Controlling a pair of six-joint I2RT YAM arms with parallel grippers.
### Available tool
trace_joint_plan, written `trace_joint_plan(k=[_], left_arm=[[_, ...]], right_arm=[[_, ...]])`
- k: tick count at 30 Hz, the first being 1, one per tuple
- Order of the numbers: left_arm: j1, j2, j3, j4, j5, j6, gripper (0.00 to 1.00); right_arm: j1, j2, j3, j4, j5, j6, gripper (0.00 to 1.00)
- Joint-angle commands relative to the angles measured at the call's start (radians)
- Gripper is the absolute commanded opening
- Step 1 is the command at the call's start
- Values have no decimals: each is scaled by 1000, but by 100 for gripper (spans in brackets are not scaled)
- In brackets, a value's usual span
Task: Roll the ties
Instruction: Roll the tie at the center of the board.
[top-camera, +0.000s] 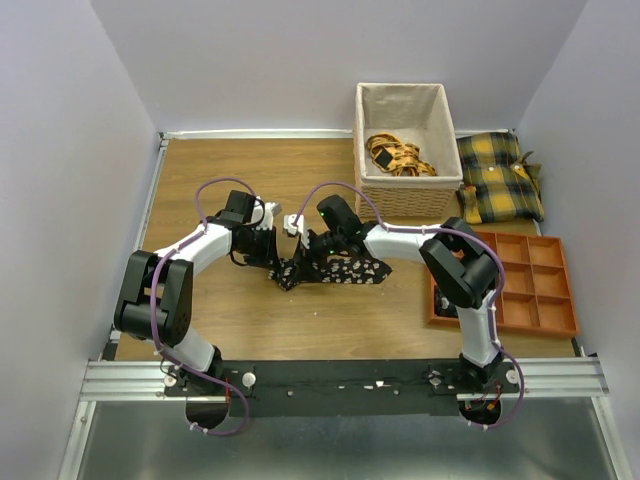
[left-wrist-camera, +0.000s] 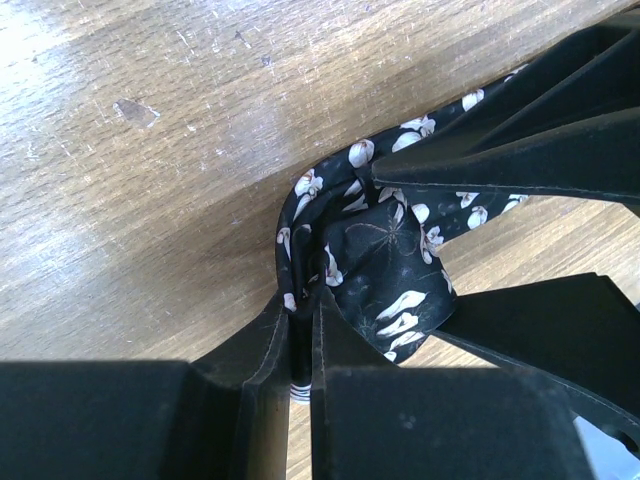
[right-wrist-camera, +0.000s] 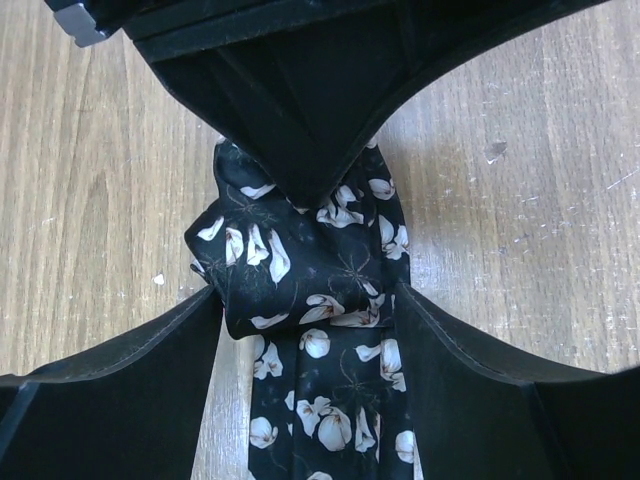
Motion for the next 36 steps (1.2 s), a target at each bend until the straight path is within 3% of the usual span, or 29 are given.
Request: trace_joint_plan(k=[1,4,18,28,33,36], left_arm=[[-15,-17,13,-12,-20,21,0],[-21,-12,9,-11,-20,21,0],[-22,-20,2,-18,-18,21,0],[-22,-17,6,-18,-13,22,0],[-22,-17,0,-24,-4,22,0],[-22,-15,-3,-28,3,24,0]], right_arm=[[15,23,15,-22,-14,-8,77],[25,37,27,-31,-16,-6,84],[51,20,-8,33,-17,18,84],[72,66,21,9,143,41,84],[75,74,21,6,217,44,75],[75,57,-5,53,226,58,58]])
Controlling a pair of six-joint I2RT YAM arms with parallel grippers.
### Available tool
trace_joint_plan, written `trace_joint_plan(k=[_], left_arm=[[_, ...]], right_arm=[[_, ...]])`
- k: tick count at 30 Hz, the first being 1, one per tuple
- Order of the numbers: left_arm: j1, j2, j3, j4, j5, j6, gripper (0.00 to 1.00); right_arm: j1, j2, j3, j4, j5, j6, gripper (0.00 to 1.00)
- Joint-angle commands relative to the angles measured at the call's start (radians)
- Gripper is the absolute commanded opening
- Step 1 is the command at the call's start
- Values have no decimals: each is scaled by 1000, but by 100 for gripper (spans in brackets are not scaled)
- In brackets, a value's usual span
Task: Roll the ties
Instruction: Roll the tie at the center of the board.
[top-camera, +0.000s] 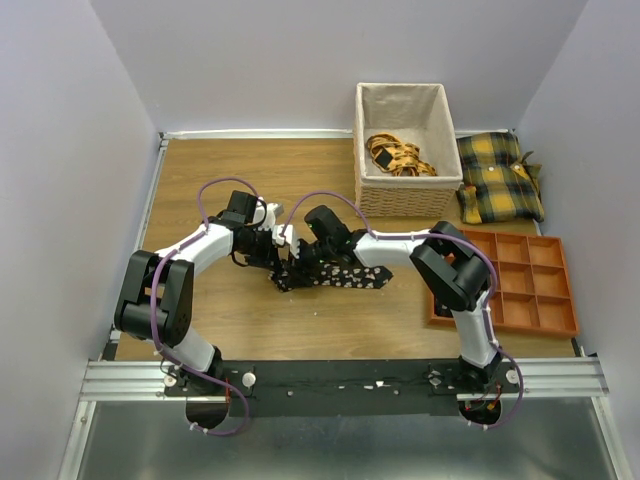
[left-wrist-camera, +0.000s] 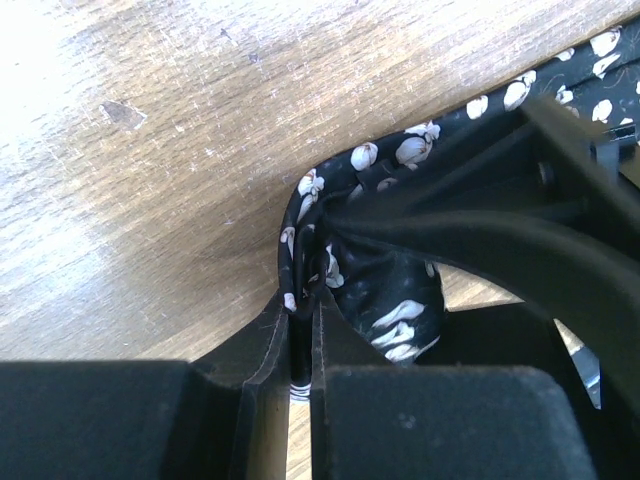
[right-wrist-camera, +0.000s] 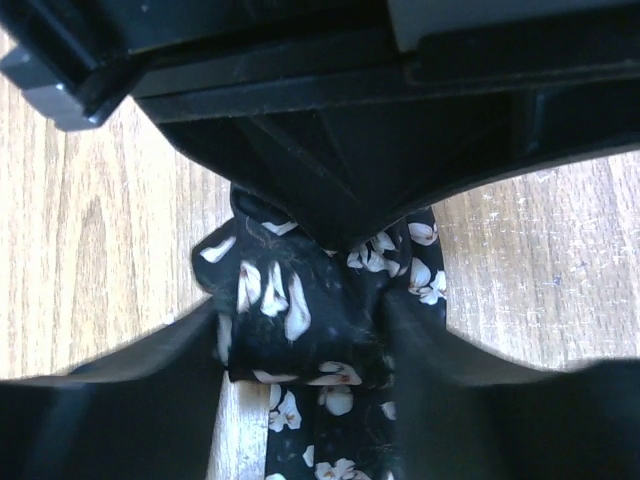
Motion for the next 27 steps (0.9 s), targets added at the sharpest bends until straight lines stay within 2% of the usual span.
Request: trace_joint_plan(k=[1,3,4,8,13,19,22,25,26,27], left_arm=[[-8,-15,-4,-24,8,12,0],[-6,-15,-6,-30,11,9,3],[-6,-17,-6,-30,9,9,12],[-3,-20,8,-44,11,11,29],[24,-20,20,-45,72,-6,52],[83,-49,23,-8,156,15,69],[104,-83,39,-2,236,98,75],[139,-124,54,-43,320,334,77],[149,-132,62,-101,375,421,78],[155,-136,90,-154,399,663,79]], right_arm=[[6,19,-19,49,120,33,43],[6,11,-27,57,142,33,33],[6,2,-30,57,147,36,28],[6,-29,-71,84,179,54,22],[6,-87,-157,201,243,144,15],[7,-122,-212,284,266,210,12],[7,-128,-231,304,265,212,11],[7,-118,-242,325,199,192,10],[9,-115,-239,321,162,186,10],[7,-113,-240,324,141,185,11]])
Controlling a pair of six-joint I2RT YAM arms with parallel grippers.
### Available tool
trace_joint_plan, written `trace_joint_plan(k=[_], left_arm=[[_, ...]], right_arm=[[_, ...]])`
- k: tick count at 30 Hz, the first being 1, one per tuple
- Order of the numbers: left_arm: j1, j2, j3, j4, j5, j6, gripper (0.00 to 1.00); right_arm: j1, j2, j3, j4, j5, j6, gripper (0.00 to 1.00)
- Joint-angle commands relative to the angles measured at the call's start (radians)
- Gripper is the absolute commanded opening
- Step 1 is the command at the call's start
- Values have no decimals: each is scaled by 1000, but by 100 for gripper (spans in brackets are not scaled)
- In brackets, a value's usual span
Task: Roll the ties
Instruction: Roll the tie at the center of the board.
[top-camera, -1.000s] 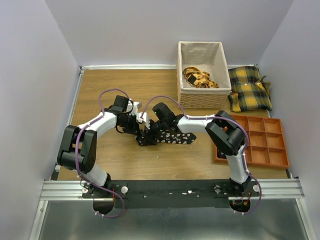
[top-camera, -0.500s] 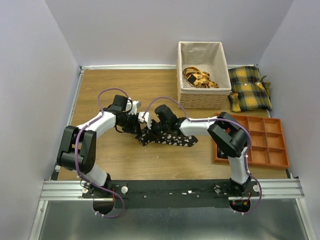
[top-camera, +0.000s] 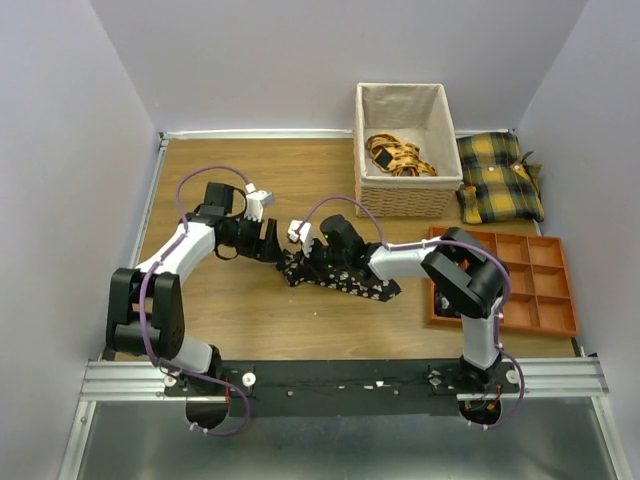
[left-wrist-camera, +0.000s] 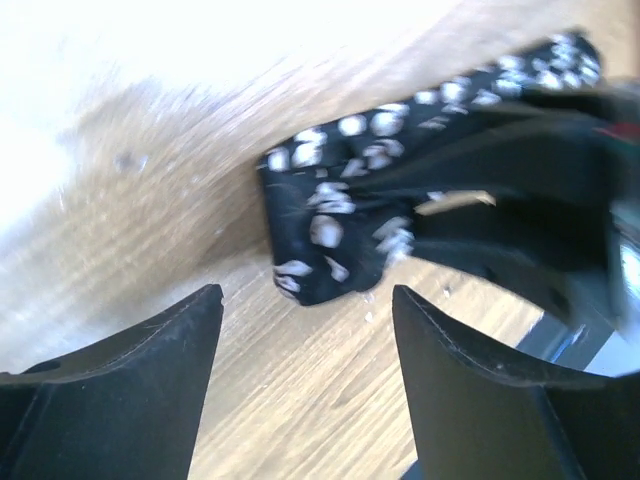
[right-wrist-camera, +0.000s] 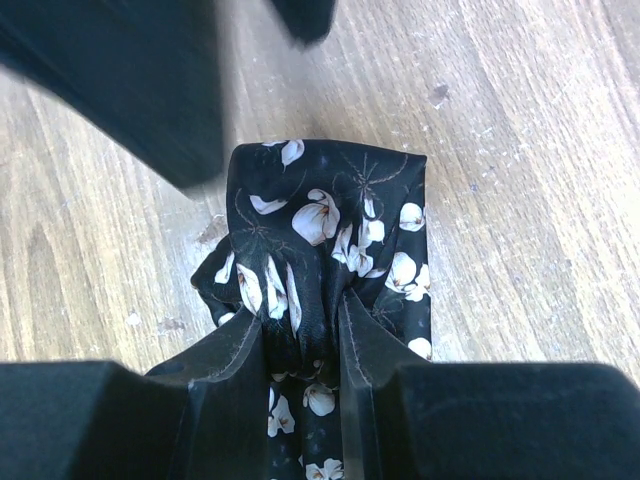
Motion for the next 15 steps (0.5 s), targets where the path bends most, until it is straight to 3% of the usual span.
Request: trace_joint_plan(k=[1,2,3,5,10,15], left_arm=[[33,-57,93,-193,202,604,84],[33,-55,117,-329,235,741,87],[33,-43,163,-414,252,1019,91],[31,-34,184,-566,266,1268,99],[18,37,194,-635,253,1584,98],[-64,-6,118,-630,265,1651,99]], right_arm=[[1,-5,-29,45,-88,-18,11],[-1,-17,-38,51,-111,-18,11],[-1,-28,-51,73,-114,-18,11],[-1,-63,-87,91,-135,-36,11],[-1,-108,-123,101,-97,-20,11],[19,-149,-121,69,-19,-55,11]])
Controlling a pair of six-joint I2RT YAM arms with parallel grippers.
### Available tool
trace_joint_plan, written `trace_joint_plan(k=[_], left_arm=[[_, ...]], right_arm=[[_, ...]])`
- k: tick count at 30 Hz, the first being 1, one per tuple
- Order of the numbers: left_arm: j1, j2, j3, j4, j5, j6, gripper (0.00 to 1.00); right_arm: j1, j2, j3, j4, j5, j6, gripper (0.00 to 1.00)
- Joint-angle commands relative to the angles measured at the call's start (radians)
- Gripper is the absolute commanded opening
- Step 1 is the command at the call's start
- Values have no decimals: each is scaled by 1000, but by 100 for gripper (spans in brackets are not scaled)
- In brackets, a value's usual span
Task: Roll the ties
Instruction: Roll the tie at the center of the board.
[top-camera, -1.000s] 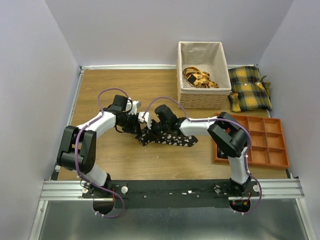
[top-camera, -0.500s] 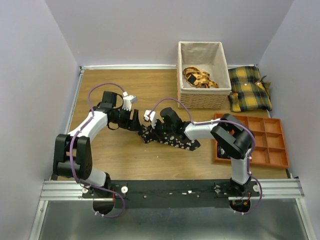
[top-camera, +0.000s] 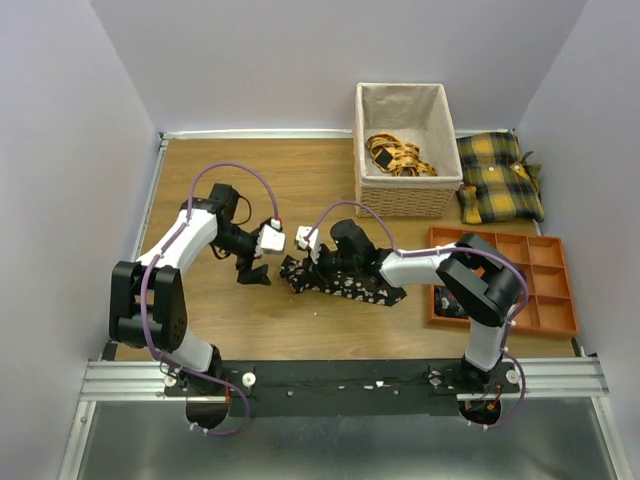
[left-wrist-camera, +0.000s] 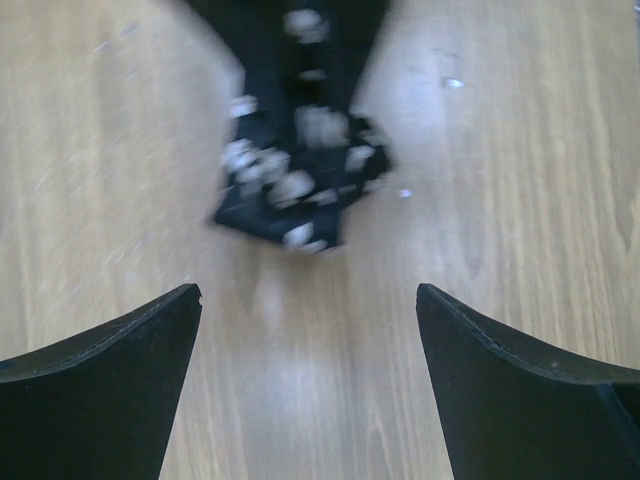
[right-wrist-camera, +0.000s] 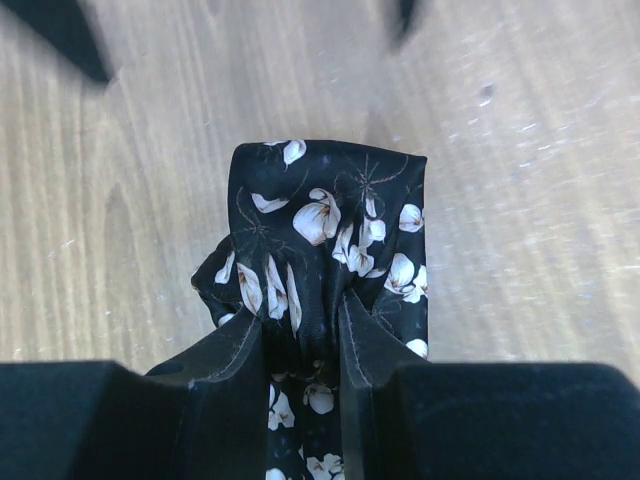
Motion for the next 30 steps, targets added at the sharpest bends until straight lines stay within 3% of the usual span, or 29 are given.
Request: trace_joint_plan(k=[1,4,5,10,12,14,17,22,26,30], left_arm=[[-82,-54,-69,-65,74,225,99],[-125,-138,-171,137,90,44,99],[-132,-166,-212,325,74,-32,99],[-166,-258,-441,786,-51,-332,99],[-142,-235,-392,740,-47,-305,99],[-93,-226,-343,547,16,-158,99],[-89,-195,-274,477,-9,-180,99],[-93,-126,-275,498,-13,-142,92],[-128,-92,-283,585,-61,-116,99],[-174,-88,-312,618,-122,-57,96]], right_arm=[[22,-71,-8,15,79,-49,11],[22,-88,-45,67,84,-29,11],[22,-85,-48,72,107,-18,11],[32,-49,-96,167,170,37,10],[39,-36,-110,188,226,65,10],[39,-32,-132,225,254,92,10],[42,-40,-130,244,242,100,10],[45,-34,-94,208,266,193,8],[46,-48,-100,230,273,232,8],[46,-34,-77,199,292,229,8]])
